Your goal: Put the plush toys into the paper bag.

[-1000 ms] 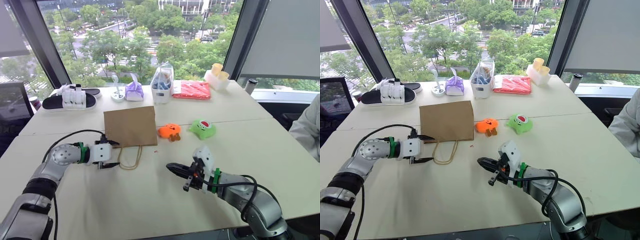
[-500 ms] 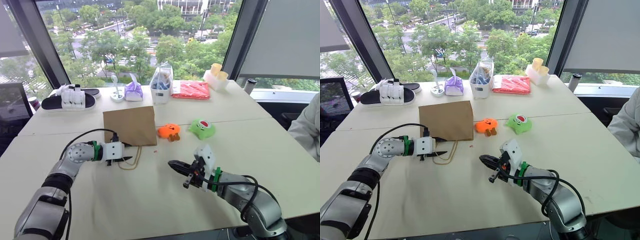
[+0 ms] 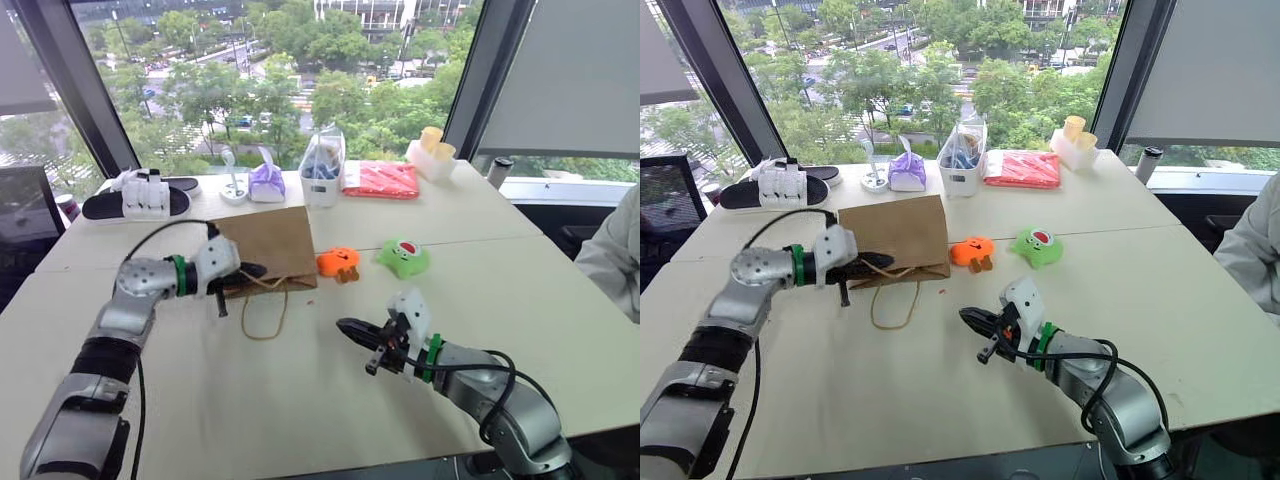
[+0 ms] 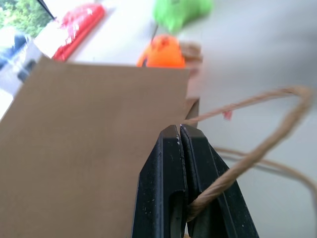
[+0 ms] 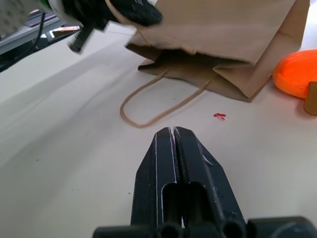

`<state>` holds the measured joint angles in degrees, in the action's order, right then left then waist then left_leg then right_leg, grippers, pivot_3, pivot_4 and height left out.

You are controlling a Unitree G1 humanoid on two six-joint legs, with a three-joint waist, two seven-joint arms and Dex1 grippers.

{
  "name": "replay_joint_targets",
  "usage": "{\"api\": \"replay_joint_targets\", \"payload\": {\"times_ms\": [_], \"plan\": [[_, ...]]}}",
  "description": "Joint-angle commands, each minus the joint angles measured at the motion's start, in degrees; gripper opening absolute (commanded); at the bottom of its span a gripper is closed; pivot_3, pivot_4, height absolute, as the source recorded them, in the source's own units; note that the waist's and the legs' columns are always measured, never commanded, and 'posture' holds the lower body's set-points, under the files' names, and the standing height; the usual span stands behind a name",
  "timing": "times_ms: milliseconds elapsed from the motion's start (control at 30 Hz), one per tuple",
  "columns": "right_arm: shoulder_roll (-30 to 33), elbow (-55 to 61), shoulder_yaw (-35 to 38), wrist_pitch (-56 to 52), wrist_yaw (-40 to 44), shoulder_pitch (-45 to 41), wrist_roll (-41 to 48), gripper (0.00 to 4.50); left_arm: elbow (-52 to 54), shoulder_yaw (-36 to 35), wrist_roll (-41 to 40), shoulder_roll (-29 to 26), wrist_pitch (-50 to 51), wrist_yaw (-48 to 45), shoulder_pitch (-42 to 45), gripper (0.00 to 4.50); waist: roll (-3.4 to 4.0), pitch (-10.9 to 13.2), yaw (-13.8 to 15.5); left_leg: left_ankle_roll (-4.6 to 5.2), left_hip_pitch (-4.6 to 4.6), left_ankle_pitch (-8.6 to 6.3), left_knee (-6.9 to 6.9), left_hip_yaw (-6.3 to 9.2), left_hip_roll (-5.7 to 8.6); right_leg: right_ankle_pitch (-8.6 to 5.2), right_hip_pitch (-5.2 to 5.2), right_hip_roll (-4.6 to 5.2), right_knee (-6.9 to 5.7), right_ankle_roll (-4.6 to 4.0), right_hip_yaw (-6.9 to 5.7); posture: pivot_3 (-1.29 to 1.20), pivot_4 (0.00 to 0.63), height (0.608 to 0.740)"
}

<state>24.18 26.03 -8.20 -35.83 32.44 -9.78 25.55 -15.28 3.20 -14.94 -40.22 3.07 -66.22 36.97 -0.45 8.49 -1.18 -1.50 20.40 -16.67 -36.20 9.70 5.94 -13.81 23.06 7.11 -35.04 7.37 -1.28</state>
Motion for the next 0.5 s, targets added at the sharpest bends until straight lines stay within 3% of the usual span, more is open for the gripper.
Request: {"api": "replay_joint_targets", "payload": {"times_ms": [33,233,500], "plan": [[-1.1,0.6,0.3,2.0,-0.2,-2.2,-0.4,0.00,15.2,-3.4,-8.4,-4.3,16.0,-0.6,-2.7,0.01,0.01,0.0,-0.1,0.00,-0.02,0.00,0.02,-0.01,-0.01,0.00,0.07,-0.01,-0.01,-0.01,0.09,0.00,0.150,0.740],[-2.5,0.1,-1.3,3.5,-0.6,-3.6,-2.2,0.00,30.0,-7.3,-21.4,-6.4,40.3,5.8,-4.5,0.01,-0.04,0.0,0.5,0.00,-0.04,0.00,0.01,0.02,-0.01,-0.02,0.09,-0.24,0.00,-0.01,0.57,0.00,0.150,0.740],[-5.9,-5.8,-8.9,8.9,-1.7,-5.9,-10.2,0.00,35.5,-9.8,-32.6,-1.5,57.9,17.1,-1.7,0.01,-0.08,0.0,0.4,-0.39,-0.10,0.22,0.04,-0.02,0.00,-0.02,0.13,-0.38,-0.05,0.00,0.90,0.00,0.150,0.740]]}}
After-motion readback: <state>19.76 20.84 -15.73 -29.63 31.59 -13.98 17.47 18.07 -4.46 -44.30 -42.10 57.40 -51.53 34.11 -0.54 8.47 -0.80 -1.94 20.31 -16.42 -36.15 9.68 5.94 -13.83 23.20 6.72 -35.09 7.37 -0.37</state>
